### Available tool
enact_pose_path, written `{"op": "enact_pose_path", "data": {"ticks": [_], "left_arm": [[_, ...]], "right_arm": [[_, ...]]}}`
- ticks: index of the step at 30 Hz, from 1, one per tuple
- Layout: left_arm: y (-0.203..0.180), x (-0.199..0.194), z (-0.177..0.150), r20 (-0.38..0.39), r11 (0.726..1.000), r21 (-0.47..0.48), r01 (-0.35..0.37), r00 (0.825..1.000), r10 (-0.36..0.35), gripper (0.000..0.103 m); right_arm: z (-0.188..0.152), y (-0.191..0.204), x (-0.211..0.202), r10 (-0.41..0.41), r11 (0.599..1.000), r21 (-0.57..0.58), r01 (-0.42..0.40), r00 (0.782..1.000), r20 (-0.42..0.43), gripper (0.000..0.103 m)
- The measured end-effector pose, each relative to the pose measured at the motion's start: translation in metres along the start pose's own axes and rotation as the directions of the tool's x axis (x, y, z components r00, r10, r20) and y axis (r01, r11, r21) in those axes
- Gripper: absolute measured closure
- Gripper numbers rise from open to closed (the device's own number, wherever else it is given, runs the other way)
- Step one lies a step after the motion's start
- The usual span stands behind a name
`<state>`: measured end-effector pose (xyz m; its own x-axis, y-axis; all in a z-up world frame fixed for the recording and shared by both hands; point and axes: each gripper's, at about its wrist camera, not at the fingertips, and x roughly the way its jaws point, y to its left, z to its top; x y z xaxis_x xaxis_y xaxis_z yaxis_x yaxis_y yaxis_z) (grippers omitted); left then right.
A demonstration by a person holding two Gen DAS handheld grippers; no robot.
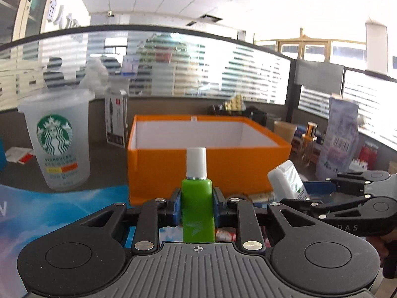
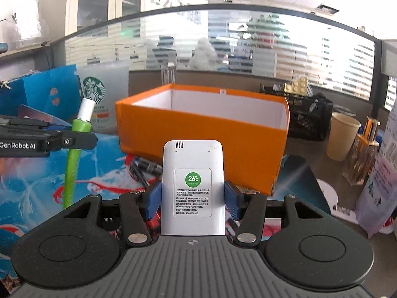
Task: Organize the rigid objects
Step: 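Lift the green tube and white power bank up toward the orange box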
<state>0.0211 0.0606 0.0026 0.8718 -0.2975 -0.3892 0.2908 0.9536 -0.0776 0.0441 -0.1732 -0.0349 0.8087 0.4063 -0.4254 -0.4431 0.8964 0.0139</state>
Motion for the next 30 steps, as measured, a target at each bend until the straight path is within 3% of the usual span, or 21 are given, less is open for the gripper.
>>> {"op": "enact_pose_path", "data": {"ticks": [9,30], "left_arm": [[0.002,-0.008,0.018,0.062,1.000,0.002,0.005,0.998,-0.005,0.082],[-0.008,-0.002,0.051,0.113,1.000,0.026,0.015,0.993,-0.018,0.082]], "right_arm": [[0.023,0.008,-0.006,0.013,1.000,-0.016,-0.011,0.998,0.068,0.054],[0.054,0.003,-0.006,0.031,0.999,-0.027,-0.028,0.988,0.148,0.053]]}}
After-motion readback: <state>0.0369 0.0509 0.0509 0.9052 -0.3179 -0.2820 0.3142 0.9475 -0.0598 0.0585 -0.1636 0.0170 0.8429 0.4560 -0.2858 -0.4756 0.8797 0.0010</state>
